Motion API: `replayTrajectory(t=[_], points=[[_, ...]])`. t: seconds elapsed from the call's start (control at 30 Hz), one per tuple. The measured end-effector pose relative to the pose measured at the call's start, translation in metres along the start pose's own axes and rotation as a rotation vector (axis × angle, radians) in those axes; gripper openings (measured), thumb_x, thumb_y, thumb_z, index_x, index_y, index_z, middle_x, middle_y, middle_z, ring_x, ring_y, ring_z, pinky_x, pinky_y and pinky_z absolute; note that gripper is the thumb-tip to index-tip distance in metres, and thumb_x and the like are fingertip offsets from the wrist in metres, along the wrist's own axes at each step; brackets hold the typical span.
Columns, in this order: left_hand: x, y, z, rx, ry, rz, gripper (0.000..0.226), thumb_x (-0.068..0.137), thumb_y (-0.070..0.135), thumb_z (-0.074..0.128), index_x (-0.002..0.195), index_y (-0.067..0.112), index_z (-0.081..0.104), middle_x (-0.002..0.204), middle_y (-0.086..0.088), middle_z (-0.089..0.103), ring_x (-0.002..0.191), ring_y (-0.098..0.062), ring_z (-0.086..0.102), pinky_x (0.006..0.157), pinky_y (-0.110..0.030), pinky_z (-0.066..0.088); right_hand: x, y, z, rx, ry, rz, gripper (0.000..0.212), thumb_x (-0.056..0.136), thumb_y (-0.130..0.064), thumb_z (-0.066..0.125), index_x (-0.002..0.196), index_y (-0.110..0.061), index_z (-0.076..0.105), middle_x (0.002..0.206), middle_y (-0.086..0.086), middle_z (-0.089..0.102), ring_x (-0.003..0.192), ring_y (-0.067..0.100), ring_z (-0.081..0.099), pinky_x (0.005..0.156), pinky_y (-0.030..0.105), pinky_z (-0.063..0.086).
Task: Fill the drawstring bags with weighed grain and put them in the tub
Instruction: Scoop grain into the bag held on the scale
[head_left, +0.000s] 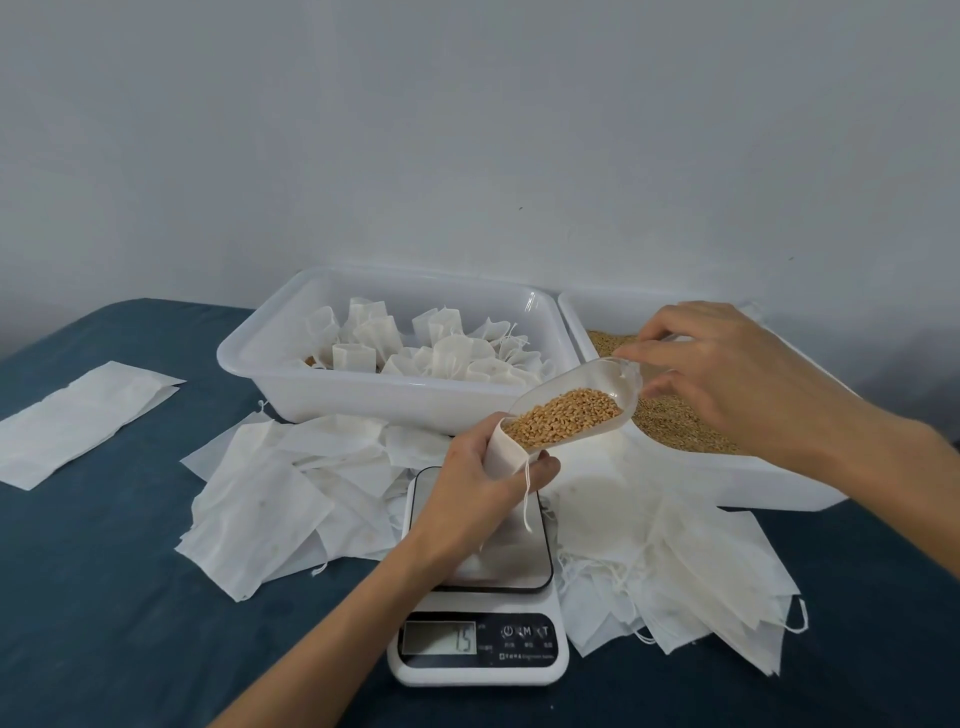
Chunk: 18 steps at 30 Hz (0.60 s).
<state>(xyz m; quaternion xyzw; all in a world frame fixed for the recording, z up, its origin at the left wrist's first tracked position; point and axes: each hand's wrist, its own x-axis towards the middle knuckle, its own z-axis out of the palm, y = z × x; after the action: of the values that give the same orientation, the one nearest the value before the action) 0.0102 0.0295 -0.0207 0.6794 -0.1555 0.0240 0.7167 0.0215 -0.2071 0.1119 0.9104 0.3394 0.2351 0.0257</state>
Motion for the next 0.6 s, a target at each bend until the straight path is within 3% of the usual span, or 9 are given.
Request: replayTrajectory(t=[0.6], points=[[0.0004,-0.0012,-0.0009,0.012,0.001,0.004,0.018,0.089,0.021,0.08,0.103,0.03,0.073,0.096,0.008,0.076,0.087,-0.001,0.068,0.074,-0.007,0.047,-0.0003,-0.0035,-0.0035,-0.001,-0.032,0.02,0.037,0.084,-0.003,0.079,0.12,-0.011,0.075,0.1,0.007,0.067,0.094,0.03,0.062,0.094,0.04,0.044]])
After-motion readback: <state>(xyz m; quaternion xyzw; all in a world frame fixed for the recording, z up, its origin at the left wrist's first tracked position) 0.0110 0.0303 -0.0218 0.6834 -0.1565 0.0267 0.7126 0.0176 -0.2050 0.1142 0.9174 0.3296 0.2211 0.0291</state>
